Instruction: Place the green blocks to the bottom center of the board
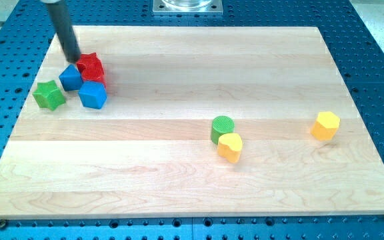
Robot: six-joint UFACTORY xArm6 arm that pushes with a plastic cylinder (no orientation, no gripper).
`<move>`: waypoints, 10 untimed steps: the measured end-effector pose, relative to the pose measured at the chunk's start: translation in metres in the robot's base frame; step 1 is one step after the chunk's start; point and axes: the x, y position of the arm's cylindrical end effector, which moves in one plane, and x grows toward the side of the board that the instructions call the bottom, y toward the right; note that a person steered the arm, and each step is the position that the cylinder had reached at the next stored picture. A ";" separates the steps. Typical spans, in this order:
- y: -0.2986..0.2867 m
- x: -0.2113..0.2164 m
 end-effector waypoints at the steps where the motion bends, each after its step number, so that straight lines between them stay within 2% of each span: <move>1: -0.007 0.022; 3: -0.015 0.095; 4: 0.003 0.138; 5: 0.008 0.163; 6: 0.009 0.176; 10: 0.001 0.178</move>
